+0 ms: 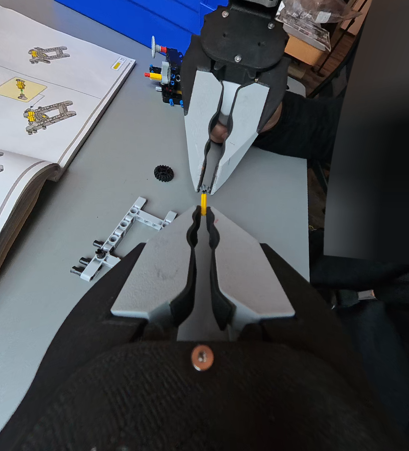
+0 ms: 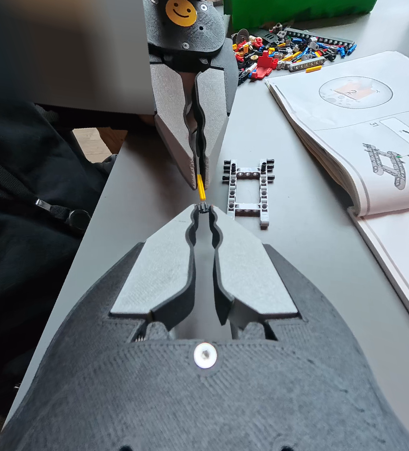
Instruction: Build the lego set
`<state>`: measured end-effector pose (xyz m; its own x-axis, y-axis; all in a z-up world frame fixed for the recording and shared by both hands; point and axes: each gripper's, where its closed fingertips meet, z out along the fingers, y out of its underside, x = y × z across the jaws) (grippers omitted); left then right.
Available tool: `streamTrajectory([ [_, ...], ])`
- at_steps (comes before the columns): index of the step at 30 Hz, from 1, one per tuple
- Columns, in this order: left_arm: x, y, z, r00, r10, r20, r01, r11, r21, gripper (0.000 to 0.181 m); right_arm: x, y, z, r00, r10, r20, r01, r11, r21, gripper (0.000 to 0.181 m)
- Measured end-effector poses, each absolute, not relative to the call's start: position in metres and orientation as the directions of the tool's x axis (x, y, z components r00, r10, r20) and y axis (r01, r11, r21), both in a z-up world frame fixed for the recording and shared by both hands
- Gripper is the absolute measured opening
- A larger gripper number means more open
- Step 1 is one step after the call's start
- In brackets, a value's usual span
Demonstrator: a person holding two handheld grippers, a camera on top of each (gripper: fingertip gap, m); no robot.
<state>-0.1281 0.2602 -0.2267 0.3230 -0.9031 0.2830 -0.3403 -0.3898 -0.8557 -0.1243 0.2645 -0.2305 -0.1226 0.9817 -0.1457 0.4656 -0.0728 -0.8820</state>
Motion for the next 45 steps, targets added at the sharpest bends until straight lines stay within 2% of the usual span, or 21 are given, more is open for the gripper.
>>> streamTrajectory([
  [33, -0.125, 0.258, -0.226, 0.315, -0.901, 0.297, -0.334, -0.398, -0.854, 0.002, -0.124, 0.263, -0.23, -0.133, 0.979, -0.151, 0.464, -0.073, -0.883, 0.005],
  [39, -0.125, 0.258, -0.229, 0.323, -0.884, 0.337, -0.336, -0.44, -0.833, 0.002, -0.125, 0.263, -0.233, -0.118, 0.988, -0.098, 0.479, -0.03, -0.877, 0.005],
  [45, -0.127, 0.26, -0.235, 0.347, -0.821, 0.454, -0.308, -0.557, -0.772, 0.002, -0.127, 0.265, -0.239, -0.095, 0.995, 0.011, 0.506, 0.058, -0.861, 0.005],
])
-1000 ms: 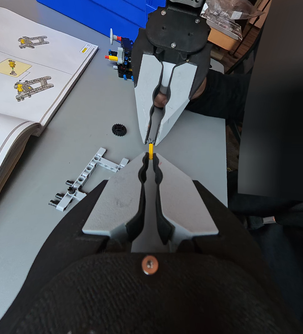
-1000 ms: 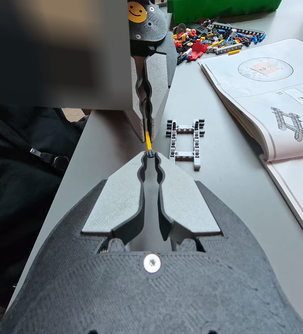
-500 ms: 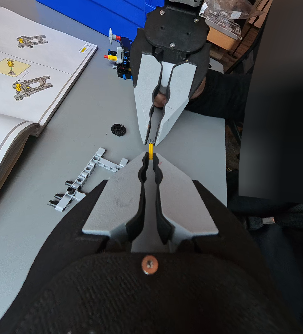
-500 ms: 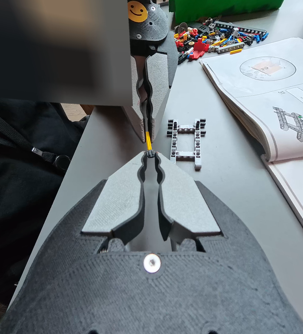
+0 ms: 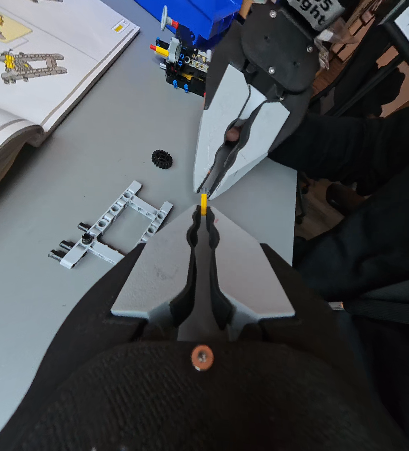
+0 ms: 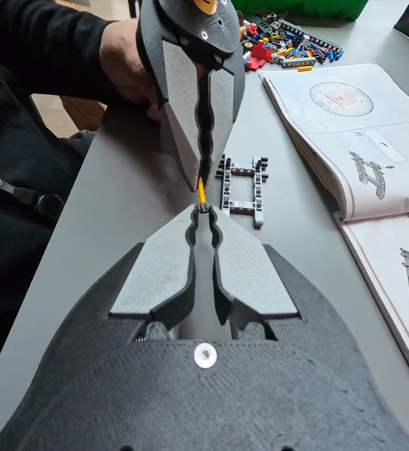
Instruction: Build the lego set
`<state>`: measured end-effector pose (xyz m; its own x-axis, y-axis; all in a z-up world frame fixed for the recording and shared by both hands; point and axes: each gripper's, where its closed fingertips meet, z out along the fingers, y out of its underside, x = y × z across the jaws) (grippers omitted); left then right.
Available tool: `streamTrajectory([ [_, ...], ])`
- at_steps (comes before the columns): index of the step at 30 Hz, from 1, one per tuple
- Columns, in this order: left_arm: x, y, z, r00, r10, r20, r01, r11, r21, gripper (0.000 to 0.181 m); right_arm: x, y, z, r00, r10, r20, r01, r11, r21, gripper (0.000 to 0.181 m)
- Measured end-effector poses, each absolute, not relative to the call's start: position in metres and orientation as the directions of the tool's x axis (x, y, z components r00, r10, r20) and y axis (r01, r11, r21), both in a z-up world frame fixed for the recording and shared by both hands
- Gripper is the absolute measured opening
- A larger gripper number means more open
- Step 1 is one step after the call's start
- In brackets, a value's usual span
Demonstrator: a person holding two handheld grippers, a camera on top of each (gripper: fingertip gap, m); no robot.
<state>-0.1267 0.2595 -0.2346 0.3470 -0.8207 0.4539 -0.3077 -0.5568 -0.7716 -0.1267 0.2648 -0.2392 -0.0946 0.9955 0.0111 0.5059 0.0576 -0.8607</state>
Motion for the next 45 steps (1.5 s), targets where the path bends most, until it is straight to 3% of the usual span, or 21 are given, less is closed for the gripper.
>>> streamTrajectory([
  [14, -0.128, 0.26, -0.241, 0.357, -0.741, 0.569, -0.271, -0.665, -0.696, 0.002, -0.128, 0.267, -0.244, -0.074, 0.975, 0.208, 0.541, 0.215, -0.813, 0.005],
  [25, -0.128, 0.259, -0.251, 0.378, -0.707, 0.597, -0.301, -0.704, -0.643, 0.002, -0.128, 0.265, -0.257, -0.107, 0.969, 0.224, 0.592, 0.243, -0.768, 0.005],
  [34, -0.128, 0.263, -0.238, 0.325, -0.669, 0.669, -0.194, -0.739, -0.645, 0.002, -0.13, 0.268, -0.241, -0.069, 0.986, 0.151, 0.52, 0.165, -0.838, 0.005],
  [40, -0.13, 0.27, -0.211, 0.217, -0.656, 0.723, -0.029, -0.744, -0.667, 0.002, -0.132, 0.275, -0.212, -0.031, 0.999, 0.02, 0.35, 0.029, -0.936, 0.005],
  [45, -0.129, 0.264, -0.207, 0.145, -0.649, 0.747, -0.049, -0.759, -0.649, 0.002, -0.131, 0.269, -0.208, -0.079, 0.995, 0.067, 0.325, 0.089, -0.942, 0.005],
])
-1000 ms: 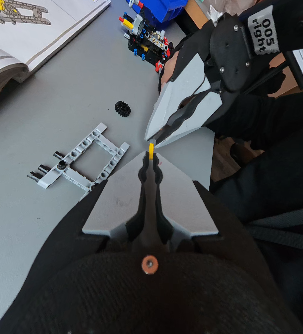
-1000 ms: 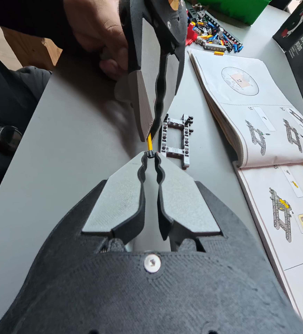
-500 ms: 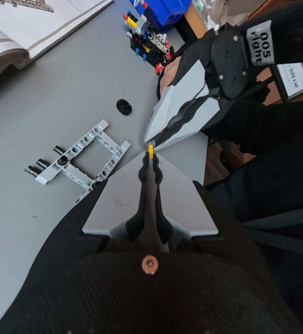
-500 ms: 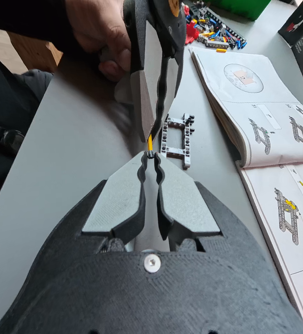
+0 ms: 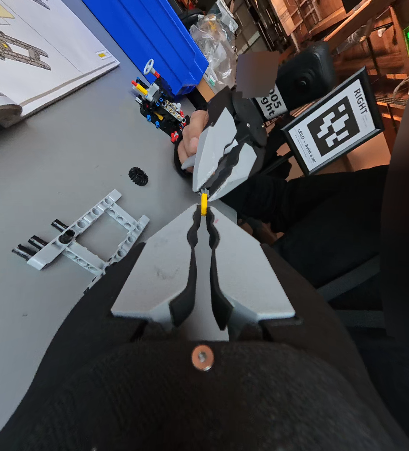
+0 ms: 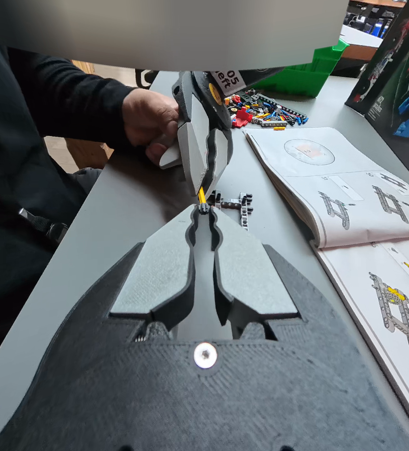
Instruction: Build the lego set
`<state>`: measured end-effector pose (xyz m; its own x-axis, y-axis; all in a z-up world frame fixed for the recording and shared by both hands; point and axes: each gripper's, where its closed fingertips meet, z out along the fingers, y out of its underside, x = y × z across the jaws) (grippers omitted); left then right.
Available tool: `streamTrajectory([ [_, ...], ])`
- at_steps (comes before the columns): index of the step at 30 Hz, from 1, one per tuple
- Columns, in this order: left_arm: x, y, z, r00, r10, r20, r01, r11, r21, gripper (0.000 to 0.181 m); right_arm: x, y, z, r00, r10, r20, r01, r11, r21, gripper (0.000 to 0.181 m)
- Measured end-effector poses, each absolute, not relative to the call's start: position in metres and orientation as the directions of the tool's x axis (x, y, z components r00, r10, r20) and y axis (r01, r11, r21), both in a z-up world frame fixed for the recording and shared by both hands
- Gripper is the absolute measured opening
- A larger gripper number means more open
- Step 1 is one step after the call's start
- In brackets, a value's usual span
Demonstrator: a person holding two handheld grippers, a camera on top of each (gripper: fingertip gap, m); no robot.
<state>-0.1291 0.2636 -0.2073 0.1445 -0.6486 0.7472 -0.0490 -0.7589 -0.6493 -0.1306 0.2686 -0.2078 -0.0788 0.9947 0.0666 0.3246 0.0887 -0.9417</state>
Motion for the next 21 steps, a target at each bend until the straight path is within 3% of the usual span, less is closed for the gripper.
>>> streamTrajectory([
  [8, -0.127, 0.259, -0.21, 0.125, -0.636, 0.762, -0.082, -0.772, -0.631, 0.002, -0.129, 0.265, -0.21, -0.058, 0.972, 0.23, 0.39, 0.234, -0.891, 0.005],
  [21, -0.121, 0.246, -0.219, 0.089, -0.608, 0.789, -0.197, -0.787, -0.585, 0.002, -0.126, 0.257, -0.214, -0.13, 0.956, 0.262, 0.401, 0.292, -0.868, 0.005],
])
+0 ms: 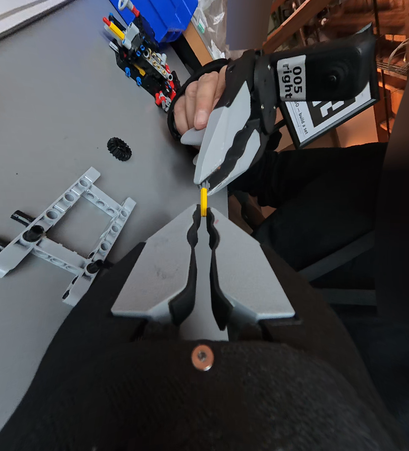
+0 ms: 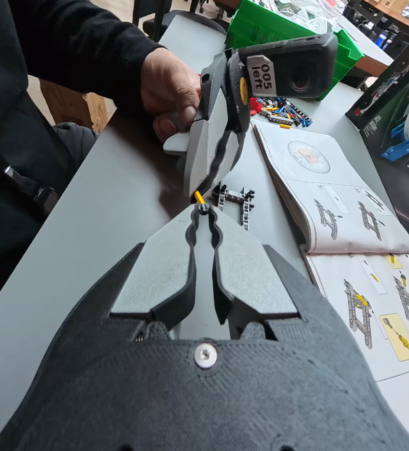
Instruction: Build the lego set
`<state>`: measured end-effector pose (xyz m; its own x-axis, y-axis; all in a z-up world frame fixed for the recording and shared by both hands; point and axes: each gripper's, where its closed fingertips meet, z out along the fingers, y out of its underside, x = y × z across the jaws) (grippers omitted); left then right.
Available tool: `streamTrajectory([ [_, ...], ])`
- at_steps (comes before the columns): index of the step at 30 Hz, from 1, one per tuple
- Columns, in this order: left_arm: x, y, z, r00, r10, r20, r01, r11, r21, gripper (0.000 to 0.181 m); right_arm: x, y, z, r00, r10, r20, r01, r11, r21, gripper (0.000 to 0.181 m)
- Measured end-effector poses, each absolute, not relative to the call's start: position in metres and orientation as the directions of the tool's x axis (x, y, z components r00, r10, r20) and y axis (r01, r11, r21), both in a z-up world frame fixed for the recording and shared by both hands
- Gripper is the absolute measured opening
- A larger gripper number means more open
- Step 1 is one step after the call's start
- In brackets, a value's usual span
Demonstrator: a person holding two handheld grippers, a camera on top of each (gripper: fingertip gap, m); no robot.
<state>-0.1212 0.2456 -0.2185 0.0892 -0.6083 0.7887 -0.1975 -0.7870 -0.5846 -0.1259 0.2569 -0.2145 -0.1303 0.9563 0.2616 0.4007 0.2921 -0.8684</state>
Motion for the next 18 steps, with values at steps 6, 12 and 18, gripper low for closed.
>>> streamTrajectory([
  [6, -0.119, 0.239, -0.226, 0.084, -0.577, 0.812, -0.27, -0.798, -0.539, 0.002, -0.122, 0.25, -0.224, -0.199, 0.934, 0.296, 0.447, 0.356, -0.821, 0.005],
  [12, -0.12, 0.232, -0.236, 0.1, -0.575, 0.812, -0.354, -0.783, -0.511, 0.002, -0.122, 0.243, -0.233, -0.231, 0.916, 0.328, 0.474, 0.4, -0.784, 0.005],
  [18, -0.12, 0.231, -0.234, 0.088, -0.576, 0.813, -0.354, -0.781, -0.515, 0.001, -0.123, 0.241, -0.232, -0.223, 0.921, 0.319, 0.472, 0.388, -0.792, 0.005],
])
